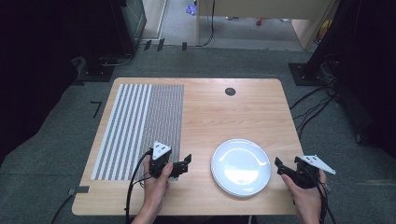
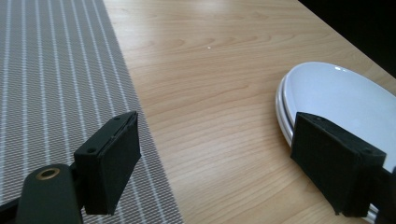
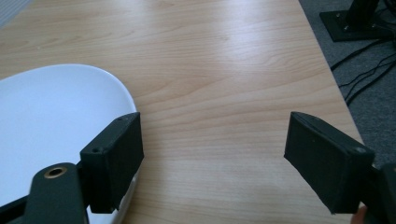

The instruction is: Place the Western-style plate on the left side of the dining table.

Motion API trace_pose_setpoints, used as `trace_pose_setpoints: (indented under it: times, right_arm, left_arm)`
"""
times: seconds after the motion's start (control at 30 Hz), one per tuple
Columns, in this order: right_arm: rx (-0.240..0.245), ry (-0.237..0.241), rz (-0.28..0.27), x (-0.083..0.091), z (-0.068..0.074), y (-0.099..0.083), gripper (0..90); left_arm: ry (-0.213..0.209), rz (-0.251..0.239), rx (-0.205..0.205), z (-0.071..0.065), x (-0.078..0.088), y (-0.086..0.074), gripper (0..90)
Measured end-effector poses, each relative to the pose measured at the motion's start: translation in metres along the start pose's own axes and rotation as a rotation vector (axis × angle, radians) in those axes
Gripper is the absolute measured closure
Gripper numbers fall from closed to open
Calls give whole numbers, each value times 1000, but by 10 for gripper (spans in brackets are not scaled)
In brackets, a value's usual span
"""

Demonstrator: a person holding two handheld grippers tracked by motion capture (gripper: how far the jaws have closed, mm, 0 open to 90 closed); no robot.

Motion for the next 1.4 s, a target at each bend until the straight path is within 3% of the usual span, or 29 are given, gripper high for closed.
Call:
trace_pose_setpoints:
  times: [0.27, 0.33, 0.37, 0.7, 0.8, 0.97, 1.27, 1.33, 1.37, 1.4]
  right_arm:
    - [18, -16, -16, 1, 15, 19, 270]
    - [28, -23, -31, 2, 18, 22, 333]
    - [22, 1, -40, 2, 19, 22, 413]
    - [-60, 78, -35, -8, 10, 5, 527]
    - [-50, 80, -38, -8, 12, 4, 550]
    - [-30, 91, 4, -13, 18, 0, 582]
    - [-53, 113, 10, -12, 20, -2, 683]
    - [-44, 103, 7, -12, 20, -2, 734]
    - [-45, 102, 6, -12, 20, -3, 815]
    - [-45, 102, 6, -12, 20, -3, 815]
  left_arm:
    - [-26, 0, -8, -20, -13, 2, 163]
    - [-32, 1, -10, -24, -15, 1, 164]
    - [-34, 2, -11, -26, -16, 1, 164]
    - [-33, 12, -15, -31, -22, -1, 163]
    - [-35, 11, -10, -33, -24, -1, 163]
    - [-43, 15, -15, -37, -26, -3, 163]
    - [-48, 14, -12, -40, -28, -2, 164]
    - [-40, 16, -15, -41, -28, -2, 163]
    - [-51, 5, -8, -41, -27, -3, 163]
    - [-61, -5, -1, -41, -26, -3, 163]
Point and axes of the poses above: each handheld gripper's, and its own axes: x roughly backward along the jaws, y roughly out of its top, z roughly to its left, the point moved 1 cm from there along -x, roughly forward along the jaws, and after that the axes turned 9 degrees about -x, right-handed, at the moved point
